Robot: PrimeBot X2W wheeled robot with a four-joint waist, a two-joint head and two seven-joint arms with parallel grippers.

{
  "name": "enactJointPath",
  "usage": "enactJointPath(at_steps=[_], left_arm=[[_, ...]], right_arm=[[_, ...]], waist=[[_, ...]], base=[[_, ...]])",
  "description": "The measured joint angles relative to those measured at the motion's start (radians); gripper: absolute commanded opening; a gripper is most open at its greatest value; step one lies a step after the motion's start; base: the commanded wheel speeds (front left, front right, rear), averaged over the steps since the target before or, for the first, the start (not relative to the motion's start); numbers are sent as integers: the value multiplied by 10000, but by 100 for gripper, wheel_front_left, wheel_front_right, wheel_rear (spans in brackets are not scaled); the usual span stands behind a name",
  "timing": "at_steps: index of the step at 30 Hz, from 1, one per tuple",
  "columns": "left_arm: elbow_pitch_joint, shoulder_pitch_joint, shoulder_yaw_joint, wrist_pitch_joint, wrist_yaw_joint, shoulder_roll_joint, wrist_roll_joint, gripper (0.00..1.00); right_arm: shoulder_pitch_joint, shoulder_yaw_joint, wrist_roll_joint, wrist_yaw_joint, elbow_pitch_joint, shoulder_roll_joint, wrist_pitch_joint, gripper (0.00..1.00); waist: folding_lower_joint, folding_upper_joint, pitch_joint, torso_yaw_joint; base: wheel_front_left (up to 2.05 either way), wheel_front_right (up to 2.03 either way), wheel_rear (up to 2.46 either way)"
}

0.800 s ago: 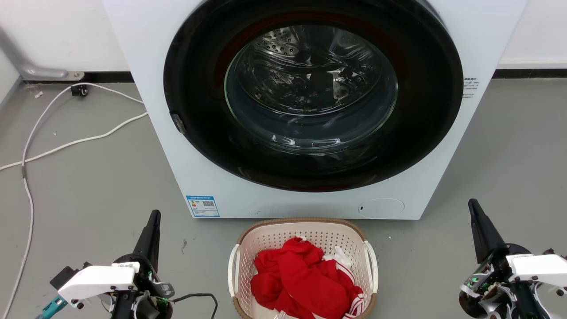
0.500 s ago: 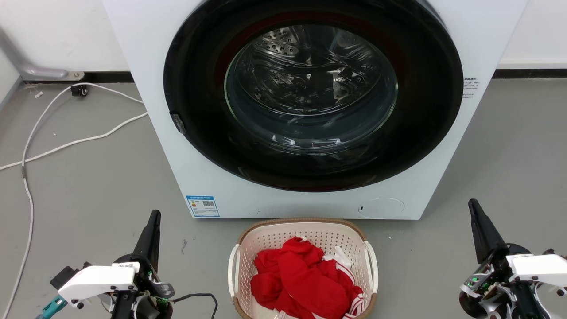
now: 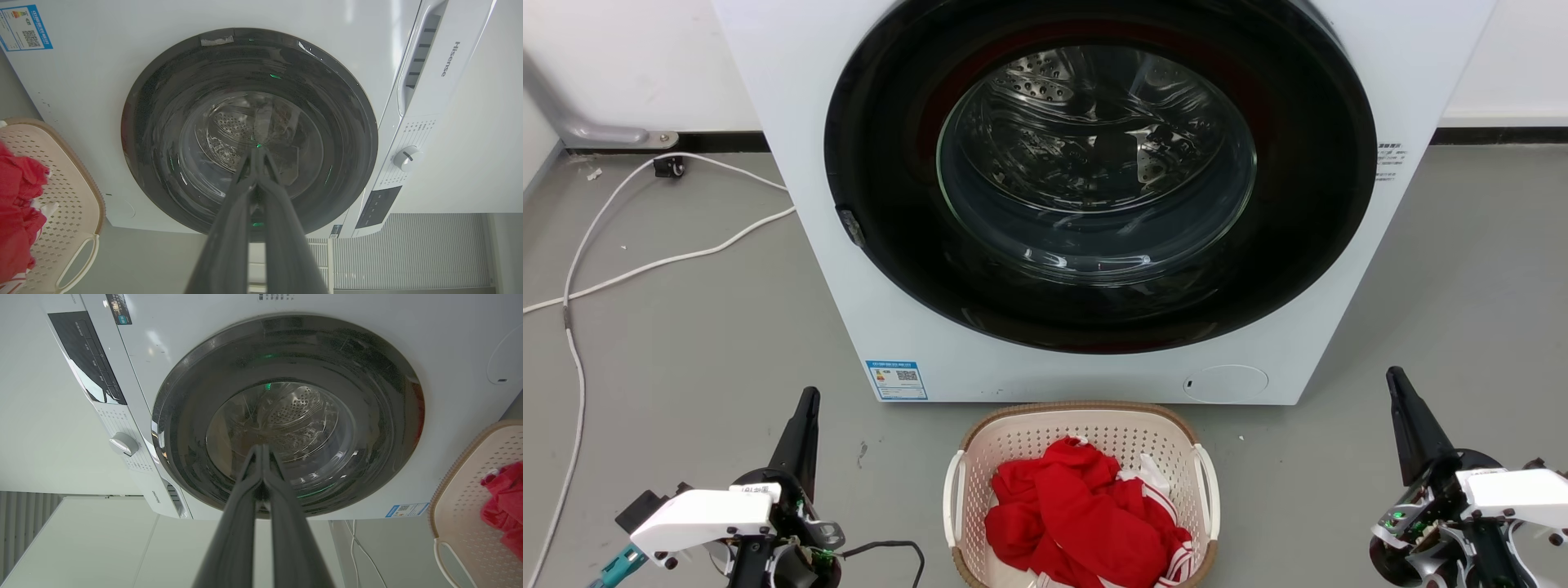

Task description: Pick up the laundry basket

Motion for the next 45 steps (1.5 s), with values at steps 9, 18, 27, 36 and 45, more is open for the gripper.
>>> enactJointPath(at_steps=[9, 18, 27, 36, 45], left_arm=[[130, 68, 8, 2, 10, -33, 4, 0], [6, 256, -395, -372, 27, -81, 13, 100], [-441, 342, -635, -792, 27, -81, 1018, 100], [-648, 358, -899, -1149, 27, -86, 3212, 100], [-681, 366, -1221, -1475, 163, -84, 5423, 100]], right_arm=[[78, -4, -10, 0, 134, 15, 2, 0], [351, 205, -52, 0, 8, 36, -364, 100], [465, 387, -1175, 0, -153, 25, -792, 100], [621, 291, -3708, 0, -345, 33, -1158, 100], [667, 309, -6125, 0, -529, 46, -1488, 100]], waist=[[0, 0, -1, 0], [0, 0, -1, 2], [0, 0, -7, 13], [0, 0, -7, 11], [0, 1, -9, -2]], base=[[0, 0, 0], [0, 0, 0], [0, 0, 0], [0, 0, 0], [0, 0, 0]])
